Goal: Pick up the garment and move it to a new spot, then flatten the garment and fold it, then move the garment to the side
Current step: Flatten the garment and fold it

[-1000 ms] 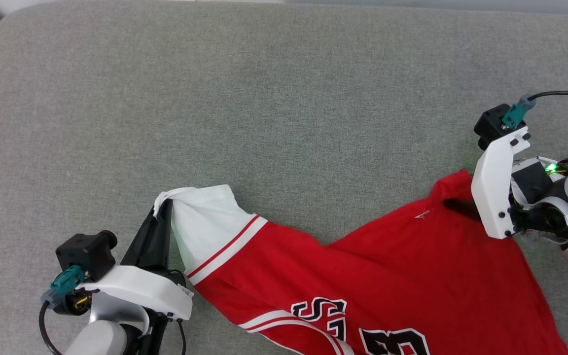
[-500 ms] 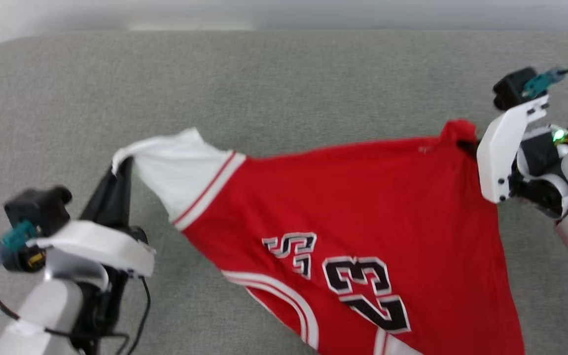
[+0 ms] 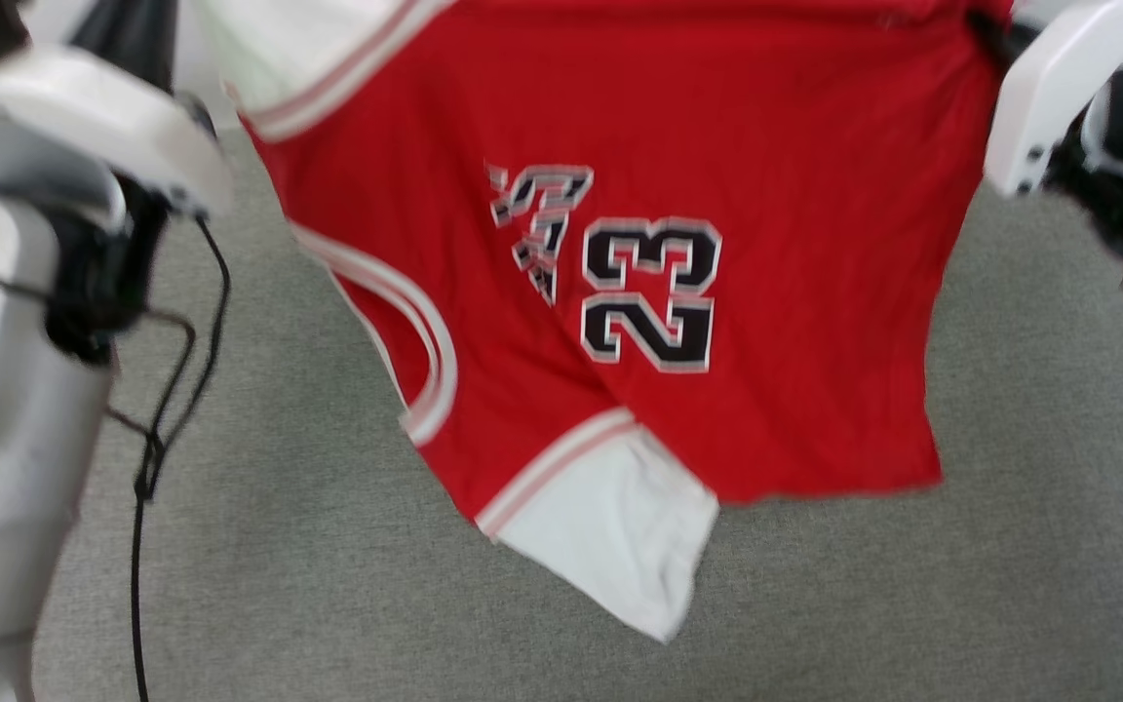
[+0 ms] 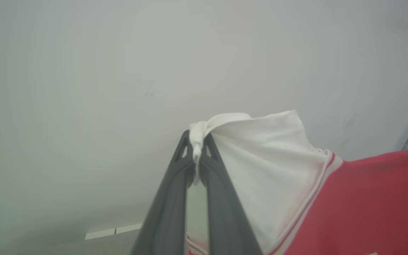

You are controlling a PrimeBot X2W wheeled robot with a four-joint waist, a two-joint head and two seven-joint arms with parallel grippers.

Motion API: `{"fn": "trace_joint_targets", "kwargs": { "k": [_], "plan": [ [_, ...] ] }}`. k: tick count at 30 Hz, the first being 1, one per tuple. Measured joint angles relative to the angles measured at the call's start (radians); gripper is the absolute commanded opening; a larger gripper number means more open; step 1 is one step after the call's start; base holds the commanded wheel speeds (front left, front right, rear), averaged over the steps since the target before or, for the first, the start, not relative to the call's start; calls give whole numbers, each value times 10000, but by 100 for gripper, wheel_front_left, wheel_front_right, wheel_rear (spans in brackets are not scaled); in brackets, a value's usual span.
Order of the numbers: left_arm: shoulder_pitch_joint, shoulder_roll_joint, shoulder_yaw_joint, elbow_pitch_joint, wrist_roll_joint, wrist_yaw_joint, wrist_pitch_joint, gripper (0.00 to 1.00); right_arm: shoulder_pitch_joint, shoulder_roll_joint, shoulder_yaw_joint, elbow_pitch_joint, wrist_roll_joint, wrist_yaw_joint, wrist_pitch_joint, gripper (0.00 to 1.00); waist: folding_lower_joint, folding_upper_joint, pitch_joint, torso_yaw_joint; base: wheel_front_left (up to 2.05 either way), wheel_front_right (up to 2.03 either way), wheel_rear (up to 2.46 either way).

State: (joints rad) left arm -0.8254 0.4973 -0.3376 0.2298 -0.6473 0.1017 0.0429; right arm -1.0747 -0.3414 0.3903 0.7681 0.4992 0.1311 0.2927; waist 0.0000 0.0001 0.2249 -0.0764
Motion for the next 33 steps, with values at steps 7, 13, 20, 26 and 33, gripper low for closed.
{"fn": "trace_joint_targets", "kwargs": {
  "k": [7, 13, 20, 26, 33],
  "plan": [
    [-3442, 56, -40, 1685, 665, -290, 33, 0, -2137, 332, -1467, 520, -903, 4, -826, 0, 1, 0, 781, -209, 0, 0, 0],
    [-6093, 230, -58, 2719, 1229, -495, -215, 0, -3986, 441, -2353, 560, -1605, 8, -1208, 0, 1, 0, 1749, -288, 0, 0, 0],
    [-7936, 194, 48, 4050, 1312, -848, -654, 0, -5179, 535, -2926, 667, -2222, 10, -1358, 0, 1, 0, 2878, -168, 0, 0, 0],
    [-8248, 102, 226, 4792, 1055, -943, -934, 0, -5484, 924, -2918, 882, -2437, 10, -1342, 0, 1, -1, 3747, 15, 0, 0, 0],
    [-7739, 10, 320, 5356, 736, -1145, -1237, 0, -5484, 1055, -2694, 1208, -2462, 8, -1440, 0, 2, -1, 4516, 296, 0, 0, 0]
  ]
}}
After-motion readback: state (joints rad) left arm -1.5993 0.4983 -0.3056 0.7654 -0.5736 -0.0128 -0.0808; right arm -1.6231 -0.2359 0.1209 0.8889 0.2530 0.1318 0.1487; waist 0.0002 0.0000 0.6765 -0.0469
